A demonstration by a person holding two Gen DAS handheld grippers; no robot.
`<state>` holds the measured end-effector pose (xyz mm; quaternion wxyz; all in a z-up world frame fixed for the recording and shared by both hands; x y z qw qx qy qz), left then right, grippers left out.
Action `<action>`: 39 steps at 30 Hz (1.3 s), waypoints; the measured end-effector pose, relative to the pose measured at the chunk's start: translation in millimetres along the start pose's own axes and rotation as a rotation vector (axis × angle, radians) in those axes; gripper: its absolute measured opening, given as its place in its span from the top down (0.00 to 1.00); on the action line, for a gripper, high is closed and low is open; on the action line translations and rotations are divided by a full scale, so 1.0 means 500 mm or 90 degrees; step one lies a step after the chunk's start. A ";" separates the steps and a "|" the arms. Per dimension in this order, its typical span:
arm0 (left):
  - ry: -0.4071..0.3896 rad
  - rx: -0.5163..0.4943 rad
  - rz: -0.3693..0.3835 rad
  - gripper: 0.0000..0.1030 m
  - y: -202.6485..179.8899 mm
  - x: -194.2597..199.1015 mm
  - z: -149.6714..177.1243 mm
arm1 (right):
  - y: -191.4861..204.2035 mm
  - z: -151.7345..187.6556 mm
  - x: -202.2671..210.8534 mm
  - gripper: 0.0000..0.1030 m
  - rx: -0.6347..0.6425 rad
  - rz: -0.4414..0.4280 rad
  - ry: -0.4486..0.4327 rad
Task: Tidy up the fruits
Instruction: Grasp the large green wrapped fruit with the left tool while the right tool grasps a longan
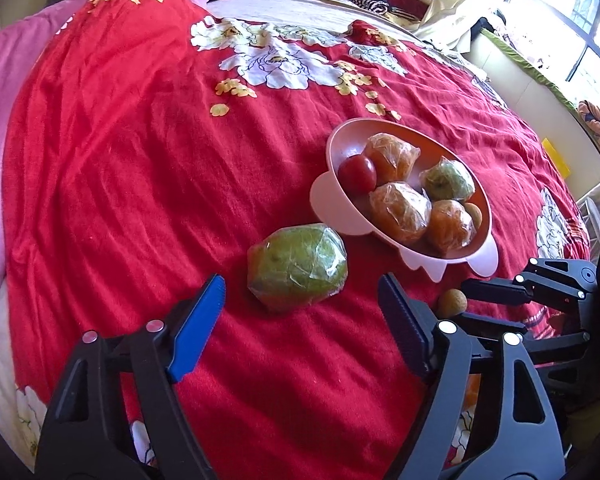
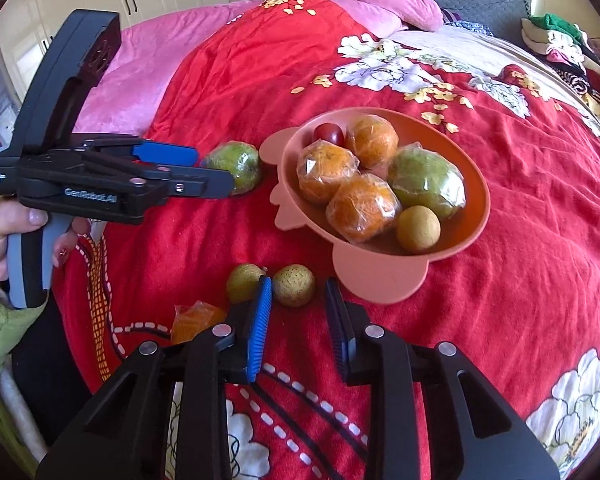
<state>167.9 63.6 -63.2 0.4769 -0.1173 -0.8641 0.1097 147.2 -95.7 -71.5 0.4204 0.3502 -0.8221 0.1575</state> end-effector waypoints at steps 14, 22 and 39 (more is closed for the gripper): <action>0.019 0.002 -0.004 0.48 0.017 -0.038 -0.012 | -0.001 -0.010 -0.022 0.76 -0.006 -0.029 -0.001; 0.023 0.005 -0.001 0.50 0.022 -0.050 -0.018 | -0.008 -0.013 -0.032 0.77 -0.012 -0.041 -0.001; 0.004 0.017 0.041 0.56 0.010 -0.011 -0.011 | -0.035 0.027 0.084 0.78 -0.054 -0.007 -0.049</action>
Point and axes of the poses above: each gripper's, at about its wrist camera, not at the fingertips, and x roughly against the way its jaws point, y to its left, z to its underside, the point moved 4 cm from there along -x, roughly the way its jaws point, and after that the axes turned 10 degrees about z, right-handed, at the moved point
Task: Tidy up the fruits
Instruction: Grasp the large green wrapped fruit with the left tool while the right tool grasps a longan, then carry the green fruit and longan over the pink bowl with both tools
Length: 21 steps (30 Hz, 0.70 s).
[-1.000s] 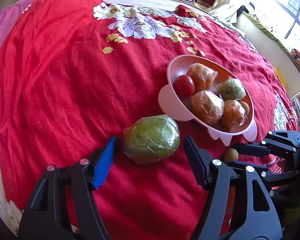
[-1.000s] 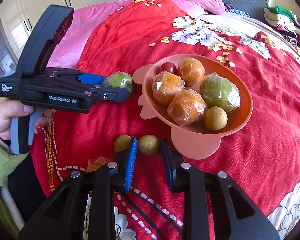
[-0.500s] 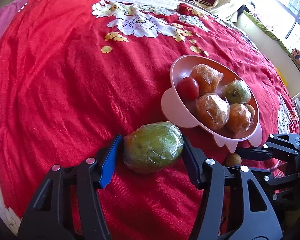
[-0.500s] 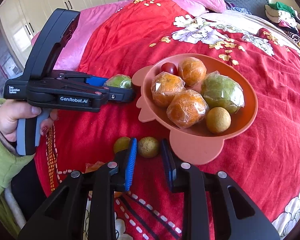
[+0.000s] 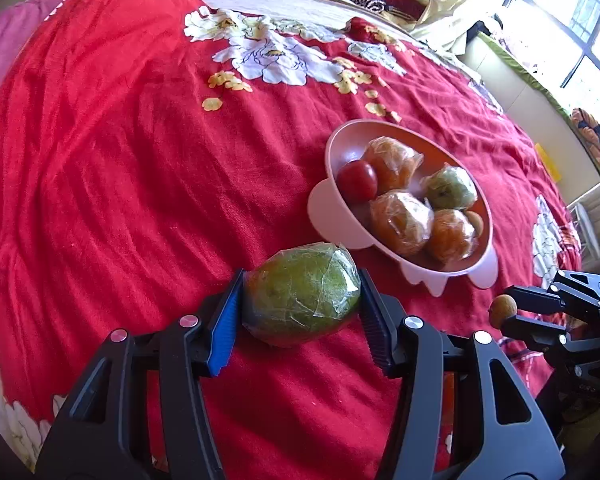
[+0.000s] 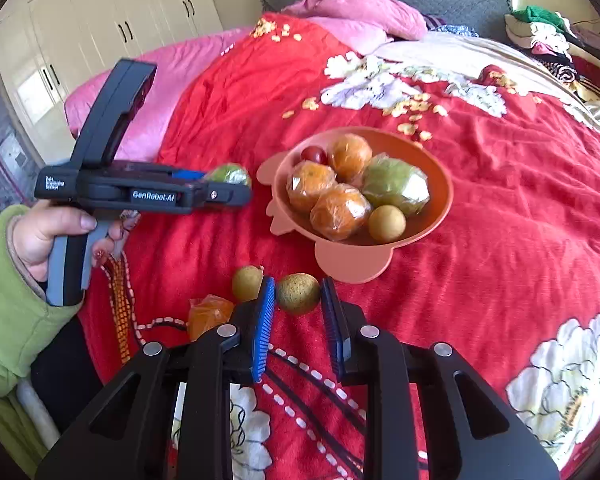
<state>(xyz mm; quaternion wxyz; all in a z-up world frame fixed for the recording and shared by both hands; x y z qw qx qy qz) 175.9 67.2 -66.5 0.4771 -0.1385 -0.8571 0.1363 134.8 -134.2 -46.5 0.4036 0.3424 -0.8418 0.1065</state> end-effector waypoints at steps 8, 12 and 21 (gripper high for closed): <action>-0.019 -0.010 0.008 0.56 -0.028 0.028 -0.014 | -0.023 -0.024 0.030 0.78 -0.014 0.015 -0.028; -0.028 -0.021 0.011 0.56 -0.043 0.040 -0.029 | -0.032 -0.037 0.031 0.78 -0.015 0.019 -0.037; -0.024 -0.038 0.016 0.56 -0.074 0.025 -0.065 | -0.056 -0.063 0.024 0.78 -0.023 0.023 -0.049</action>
Point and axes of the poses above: each gripper's, at about its wrist camera, not at the fingertips, and x roughly against the way its jaws point, y to its left, z to its underside, the point moved 4 cm from there along -x, roughly the way its jaws point, and after that the axes turned 10 degrees about z, right-handed, at the moved point
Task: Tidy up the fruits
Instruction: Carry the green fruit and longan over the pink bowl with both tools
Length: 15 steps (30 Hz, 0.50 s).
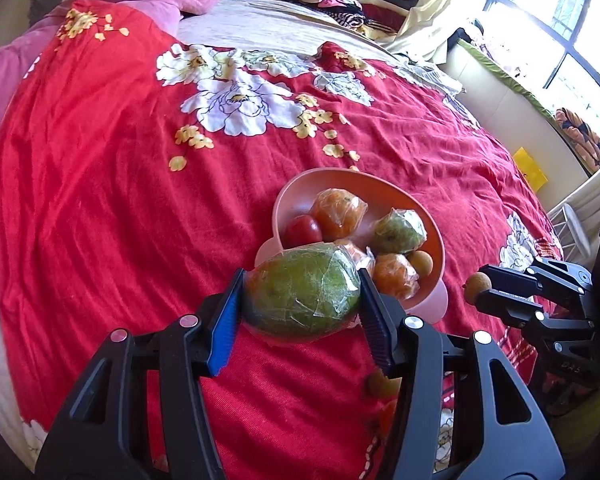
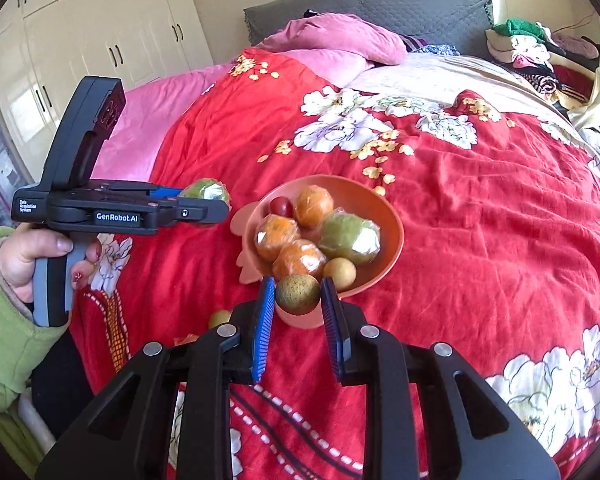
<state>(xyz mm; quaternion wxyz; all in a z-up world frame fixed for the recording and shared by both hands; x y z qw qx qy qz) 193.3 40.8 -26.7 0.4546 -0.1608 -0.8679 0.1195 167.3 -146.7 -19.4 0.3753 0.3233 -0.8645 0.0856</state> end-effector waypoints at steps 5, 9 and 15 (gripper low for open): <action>0.006 -0.015 0.004 0.56 -0.017 -0.019 -0.020 | -0.015 -0.013 -0.003 0.78 -0.004 0.003 -0.007; 0.013 -0.025 0.009 0.56 -0.030 -0.040 -0.039 | -0.029 -0.019 -0.013 0.78 -0.009 0.005 -0.006; 0.029 -0.037 0.013 0.56 -0.043 -0.073 -0.056 | -0.044 -0.022 -0.028 0.78 -0.014 0.007 -0.002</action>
Point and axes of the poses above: each gripper's, at about its wrist camera, not at the fingertips, and x roughly against the way its jaws point, y to its left, z to its underside, the point moved 4 cm from there along -x, roughly the way its jaws point, and after that the axes turned 10 degrees about z, right-handed, at the moved point
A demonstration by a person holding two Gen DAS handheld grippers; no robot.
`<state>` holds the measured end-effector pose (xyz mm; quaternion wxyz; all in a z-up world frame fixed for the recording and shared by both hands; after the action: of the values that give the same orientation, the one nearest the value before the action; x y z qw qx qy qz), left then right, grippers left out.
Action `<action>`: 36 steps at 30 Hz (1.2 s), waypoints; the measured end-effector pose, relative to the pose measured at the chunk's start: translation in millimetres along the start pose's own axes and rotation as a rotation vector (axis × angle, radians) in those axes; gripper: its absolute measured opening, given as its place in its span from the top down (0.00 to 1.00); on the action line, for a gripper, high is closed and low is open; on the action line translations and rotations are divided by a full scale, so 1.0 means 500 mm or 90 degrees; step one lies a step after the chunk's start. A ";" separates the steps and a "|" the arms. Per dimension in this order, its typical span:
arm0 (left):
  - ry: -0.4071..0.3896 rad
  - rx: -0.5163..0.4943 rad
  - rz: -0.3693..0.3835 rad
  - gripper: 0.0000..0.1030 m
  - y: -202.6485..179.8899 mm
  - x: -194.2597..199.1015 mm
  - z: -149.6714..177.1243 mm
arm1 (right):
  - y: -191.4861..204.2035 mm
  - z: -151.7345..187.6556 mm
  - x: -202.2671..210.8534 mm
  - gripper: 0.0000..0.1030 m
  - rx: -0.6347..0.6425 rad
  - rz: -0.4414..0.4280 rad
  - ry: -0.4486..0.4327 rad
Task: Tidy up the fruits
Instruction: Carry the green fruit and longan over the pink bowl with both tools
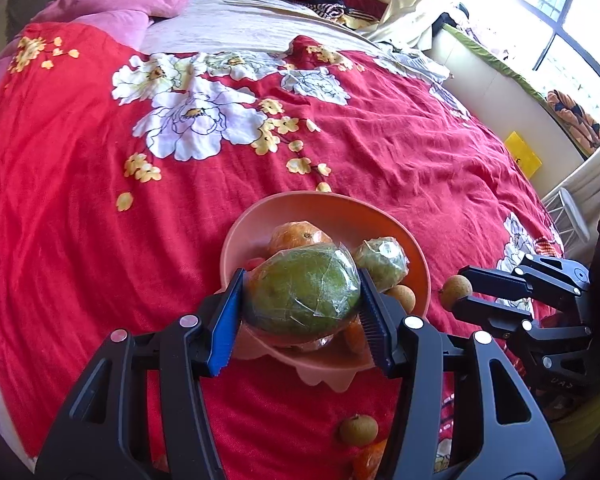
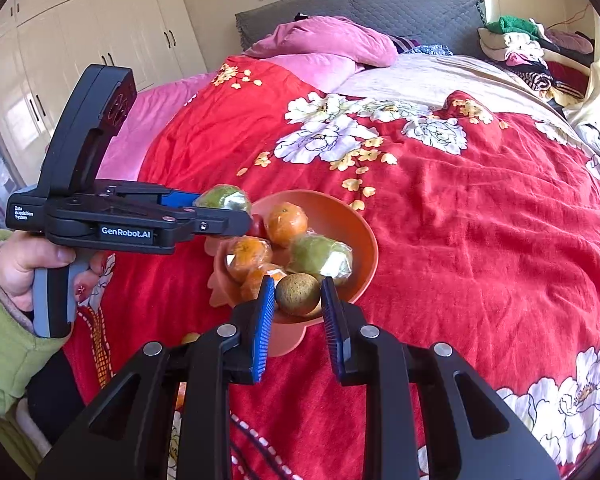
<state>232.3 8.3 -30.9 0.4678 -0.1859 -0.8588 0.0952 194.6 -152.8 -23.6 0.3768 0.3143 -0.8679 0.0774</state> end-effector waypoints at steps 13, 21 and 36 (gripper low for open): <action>0.017 -0.012 0.014 0.56 -0.016 -0.051 -0.013 | -0.026 -0.004 -0.026 0.78 -0.010 0.010 0.008; 0.016 -0.013 0.014 0.56 -0.015 -0.062 -0.020 | -0.030 -0.003 -0.043 0.78 -0.008 0.015 0.015; 0.014 -0.010 0.013 0.55 -0.004 -0.070 -0.030 | -0.030 -0.004 -0.075 0.78 0.013 0.044 0.022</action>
<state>261.6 -8.3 -49.1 0.4744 -0.1992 -0.8526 0.0909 224.5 -145.8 -50.3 0.3856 0.2864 -0.8708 0.1050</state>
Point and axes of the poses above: each gripper's, at about its wrist camera, not at the fingertips, and x roughly against the way its jaws point, y to its left, z to its underside, the point moved 4 cm from there along -x, roughly the way its jaws point, and after that the axes turned 10 degrees about z, right-handed, at the moved point
